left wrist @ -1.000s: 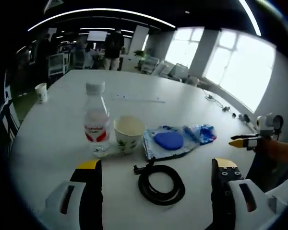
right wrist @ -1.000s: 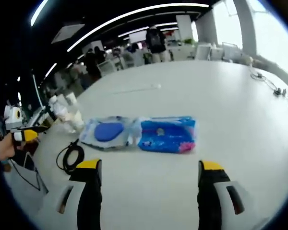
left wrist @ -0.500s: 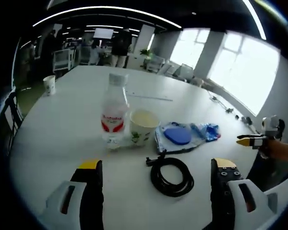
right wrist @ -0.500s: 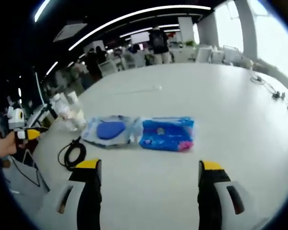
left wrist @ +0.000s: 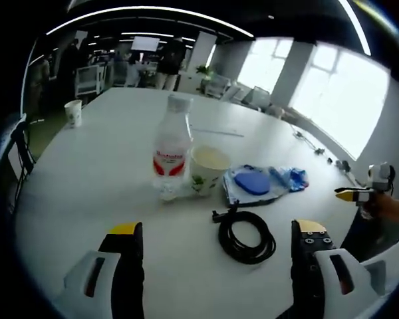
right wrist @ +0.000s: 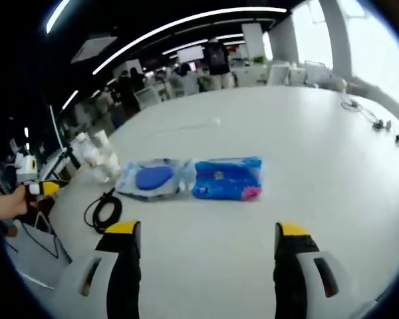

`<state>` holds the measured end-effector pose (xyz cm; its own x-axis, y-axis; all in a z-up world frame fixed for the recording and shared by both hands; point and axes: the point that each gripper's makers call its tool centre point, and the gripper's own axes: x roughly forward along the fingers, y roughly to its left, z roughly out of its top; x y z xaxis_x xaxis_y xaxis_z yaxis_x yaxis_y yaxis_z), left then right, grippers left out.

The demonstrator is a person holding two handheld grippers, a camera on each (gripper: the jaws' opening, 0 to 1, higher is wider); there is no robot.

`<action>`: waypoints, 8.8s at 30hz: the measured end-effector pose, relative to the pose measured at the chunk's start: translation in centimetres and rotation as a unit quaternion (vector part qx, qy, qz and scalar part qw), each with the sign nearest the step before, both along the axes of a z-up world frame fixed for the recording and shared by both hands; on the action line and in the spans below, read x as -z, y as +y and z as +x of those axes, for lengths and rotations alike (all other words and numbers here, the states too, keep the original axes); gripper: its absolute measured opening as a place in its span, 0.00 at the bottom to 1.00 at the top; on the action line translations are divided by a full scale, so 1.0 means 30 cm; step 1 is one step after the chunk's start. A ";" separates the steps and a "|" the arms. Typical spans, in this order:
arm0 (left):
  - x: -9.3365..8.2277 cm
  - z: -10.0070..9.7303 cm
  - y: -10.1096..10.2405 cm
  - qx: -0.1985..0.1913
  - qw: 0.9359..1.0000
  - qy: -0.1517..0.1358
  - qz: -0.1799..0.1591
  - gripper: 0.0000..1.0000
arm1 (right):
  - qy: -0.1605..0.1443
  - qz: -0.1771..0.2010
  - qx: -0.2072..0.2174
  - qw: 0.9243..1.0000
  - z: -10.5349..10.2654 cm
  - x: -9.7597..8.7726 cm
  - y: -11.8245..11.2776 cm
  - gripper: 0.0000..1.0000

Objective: Arrange the tabletop items into an orderly group along one side of the table until the central work area is clear of visible clutter.

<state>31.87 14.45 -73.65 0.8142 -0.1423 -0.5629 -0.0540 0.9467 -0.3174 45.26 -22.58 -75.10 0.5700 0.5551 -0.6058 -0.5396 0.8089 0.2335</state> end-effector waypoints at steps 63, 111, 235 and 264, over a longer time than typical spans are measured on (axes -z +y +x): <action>0.133 0.046 -0.125 -0.004 0.998 0.043 -0.044 0.77 | 0.047 0.058 -0.116 0.990 -0.116 0.046 0.474 0.62; 0.230 0.090 -0.218 0.014 0.994 0.071 -0.077 0.52 | 0.122 0.048 -0.212 0.968 -0.275 0.218 0.810 0.43; 0.088 0.402 -0.921 0.161 0.980 0.065 -0.100 0.00 | 0.022 0.100 0.018 0.995 -0.016 -0.025 0.019 0.00; 0.191 0.440 -0.944 0.143 0.979 0.098 -0.104 0.00 | 0.060 0.096 0.011 0.994 0.042 0.079 -0.003 0.00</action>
<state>45.06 -13.88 -79.38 0.6042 -0.4758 -0.6392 0.1243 0.8486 -0.5142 46.53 -22.68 -77.47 0.5132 0.6554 -0.5541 -0.4823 0.7543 0.4454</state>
